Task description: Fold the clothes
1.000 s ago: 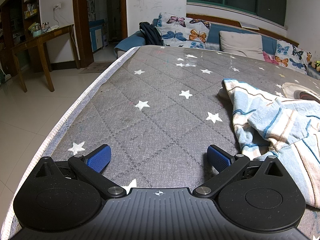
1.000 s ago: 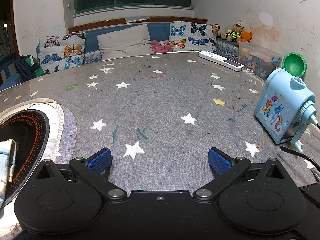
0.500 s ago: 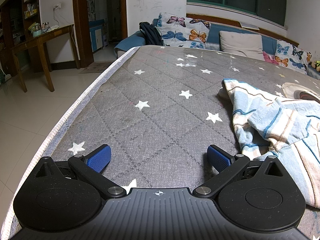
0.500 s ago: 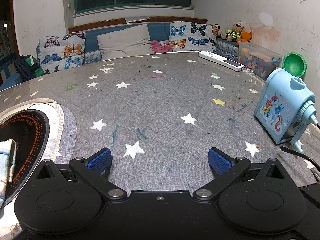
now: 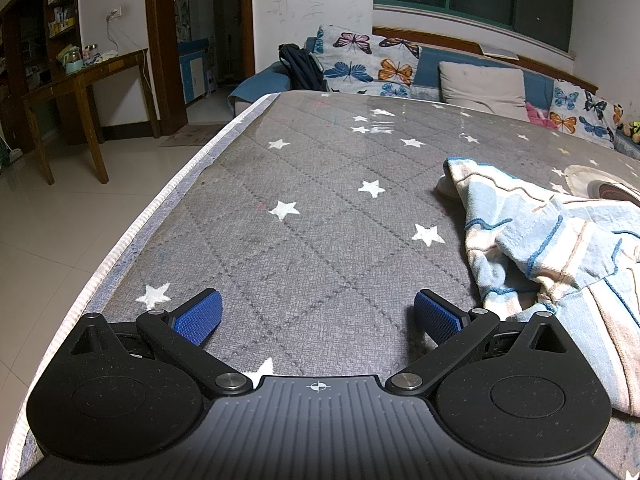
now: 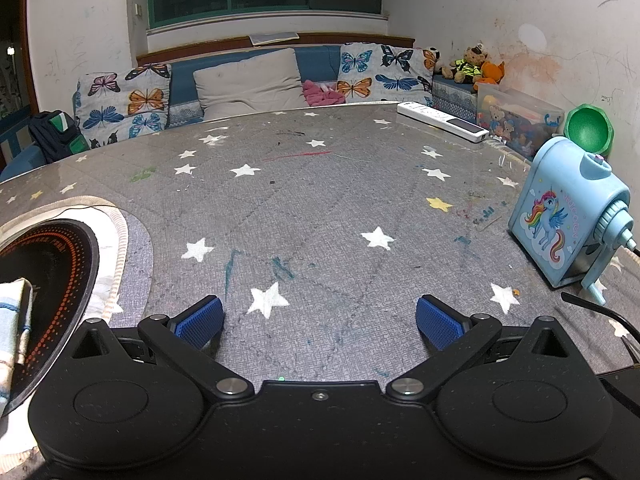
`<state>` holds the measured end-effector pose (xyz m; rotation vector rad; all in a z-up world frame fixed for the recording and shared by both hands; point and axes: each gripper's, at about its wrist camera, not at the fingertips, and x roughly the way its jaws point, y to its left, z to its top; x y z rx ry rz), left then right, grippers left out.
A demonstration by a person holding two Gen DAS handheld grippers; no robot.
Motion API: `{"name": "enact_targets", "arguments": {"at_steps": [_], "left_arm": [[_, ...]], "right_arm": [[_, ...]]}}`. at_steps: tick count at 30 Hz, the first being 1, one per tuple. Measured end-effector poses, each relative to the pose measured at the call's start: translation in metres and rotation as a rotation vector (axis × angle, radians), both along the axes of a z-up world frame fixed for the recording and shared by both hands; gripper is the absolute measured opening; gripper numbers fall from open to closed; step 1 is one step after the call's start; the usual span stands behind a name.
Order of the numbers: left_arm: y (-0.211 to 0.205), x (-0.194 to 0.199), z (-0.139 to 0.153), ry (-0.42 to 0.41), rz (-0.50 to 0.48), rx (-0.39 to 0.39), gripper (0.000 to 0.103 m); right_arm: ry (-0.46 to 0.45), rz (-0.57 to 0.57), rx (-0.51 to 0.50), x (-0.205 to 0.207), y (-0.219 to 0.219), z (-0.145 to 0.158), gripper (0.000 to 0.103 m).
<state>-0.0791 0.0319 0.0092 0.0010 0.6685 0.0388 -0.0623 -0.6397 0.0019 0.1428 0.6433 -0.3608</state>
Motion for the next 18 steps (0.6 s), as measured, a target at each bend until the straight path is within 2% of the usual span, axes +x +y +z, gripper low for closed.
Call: {"name": "enact_targets", "arguments": {"at_steps": [18], "left_arm": [[0.0000,-0.0003,0.0004,0.000,0.000,0.000,0.103]], "right_arm": [[0.000,0.000,0.000,-0.0003,0.0020,0.0008,0.103]]}}
